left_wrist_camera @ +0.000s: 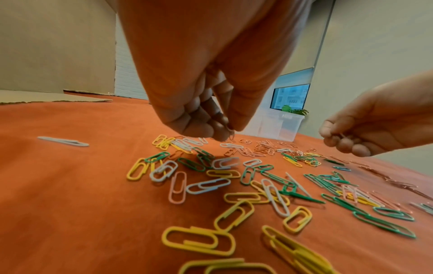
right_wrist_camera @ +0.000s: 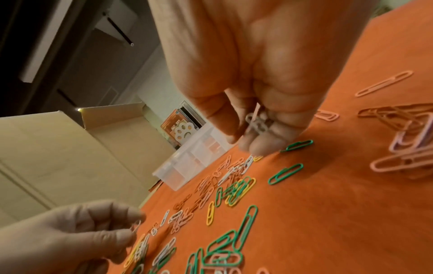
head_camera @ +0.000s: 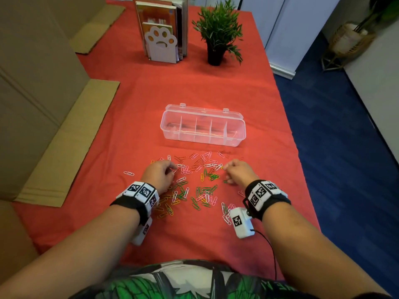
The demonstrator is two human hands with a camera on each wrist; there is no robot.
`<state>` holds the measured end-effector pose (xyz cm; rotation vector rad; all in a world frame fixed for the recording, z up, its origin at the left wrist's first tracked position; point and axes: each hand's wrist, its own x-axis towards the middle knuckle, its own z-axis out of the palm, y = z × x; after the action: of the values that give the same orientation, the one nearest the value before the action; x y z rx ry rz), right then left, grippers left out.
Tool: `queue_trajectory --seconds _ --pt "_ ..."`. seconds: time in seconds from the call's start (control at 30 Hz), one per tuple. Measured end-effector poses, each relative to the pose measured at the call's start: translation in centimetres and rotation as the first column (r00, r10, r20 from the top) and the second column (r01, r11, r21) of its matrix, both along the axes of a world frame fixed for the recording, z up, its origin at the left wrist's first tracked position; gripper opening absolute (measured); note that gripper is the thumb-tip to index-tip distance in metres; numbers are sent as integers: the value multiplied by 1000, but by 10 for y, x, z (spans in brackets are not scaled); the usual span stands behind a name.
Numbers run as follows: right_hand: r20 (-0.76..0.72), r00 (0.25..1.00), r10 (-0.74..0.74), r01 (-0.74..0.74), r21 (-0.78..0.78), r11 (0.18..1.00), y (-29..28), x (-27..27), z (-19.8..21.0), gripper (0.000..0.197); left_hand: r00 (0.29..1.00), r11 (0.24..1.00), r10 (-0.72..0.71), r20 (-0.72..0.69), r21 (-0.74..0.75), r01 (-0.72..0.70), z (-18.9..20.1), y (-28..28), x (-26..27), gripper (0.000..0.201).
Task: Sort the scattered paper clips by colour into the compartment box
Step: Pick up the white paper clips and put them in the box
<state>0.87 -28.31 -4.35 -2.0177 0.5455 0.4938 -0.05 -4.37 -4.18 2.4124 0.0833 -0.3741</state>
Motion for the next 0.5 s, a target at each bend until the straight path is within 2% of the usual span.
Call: queue_trajectory --seconds 0.13,0.23,0.37,0.5 --pt "57 968 243 -224 -231 947 2 5 0 22 999 999 32 0 12 -32 1 -4 0 13" --pt "56 904 425 -365 -419 832 6 12 -4 18 998 996 70 7 50 -71 1 -10 3 12" --pt "81 823 562 -440 -534 722 12 19 -9 28 991 991 135 3 10 -135 1 -23 6 12" --pt "83 735 673 -501 -603 621 22 24 -13 31 976 976 217 -23 -4 -217 -3 -29 14 22"
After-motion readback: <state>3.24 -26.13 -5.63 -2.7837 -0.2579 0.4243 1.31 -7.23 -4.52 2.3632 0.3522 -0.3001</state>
